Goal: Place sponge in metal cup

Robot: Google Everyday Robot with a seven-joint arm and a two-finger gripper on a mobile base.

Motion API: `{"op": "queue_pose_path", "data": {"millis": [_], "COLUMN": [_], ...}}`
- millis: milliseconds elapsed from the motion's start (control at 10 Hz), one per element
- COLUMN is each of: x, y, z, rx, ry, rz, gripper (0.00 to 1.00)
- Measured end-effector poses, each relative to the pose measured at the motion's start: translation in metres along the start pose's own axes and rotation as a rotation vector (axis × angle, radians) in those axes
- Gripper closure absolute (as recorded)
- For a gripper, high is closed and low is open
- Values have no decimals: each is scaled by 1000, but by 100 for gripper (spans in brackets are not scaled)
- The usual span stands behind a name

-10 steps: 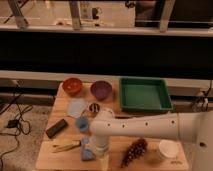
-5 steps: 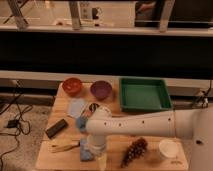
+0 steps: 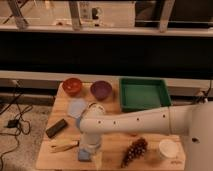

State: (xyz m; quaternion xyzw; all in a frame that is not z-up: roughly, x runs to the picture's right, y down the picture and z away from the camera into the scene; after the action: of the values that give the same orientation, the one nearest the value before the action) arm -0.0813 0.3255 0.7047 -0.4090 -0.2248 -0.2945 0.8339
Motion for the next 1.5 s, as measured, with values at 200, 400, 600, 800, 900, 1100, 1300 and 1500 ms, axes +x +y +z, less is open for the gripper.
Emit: {"op": "queue_pose_path", "data": {"millis": [200,400,600,800,900,1100,1300,1500], "x": [-4,-8,-11,-13,-16,-18,-23,-23], "y": [-4,-10,-14,-17,-21,-24,-28,-28], "z": [2,8,18,27,30,33,36,40], "rx": [-1,0,-5,-11,-10,-23,-38,-47], "ry": [-5,-21,-43,-65,-73,-73,-72,-84], "rz": [-14,-24,-35,-42,-48,-58,-73,-72], "gripper": [20,20,20,20,20,20,20,20]}}
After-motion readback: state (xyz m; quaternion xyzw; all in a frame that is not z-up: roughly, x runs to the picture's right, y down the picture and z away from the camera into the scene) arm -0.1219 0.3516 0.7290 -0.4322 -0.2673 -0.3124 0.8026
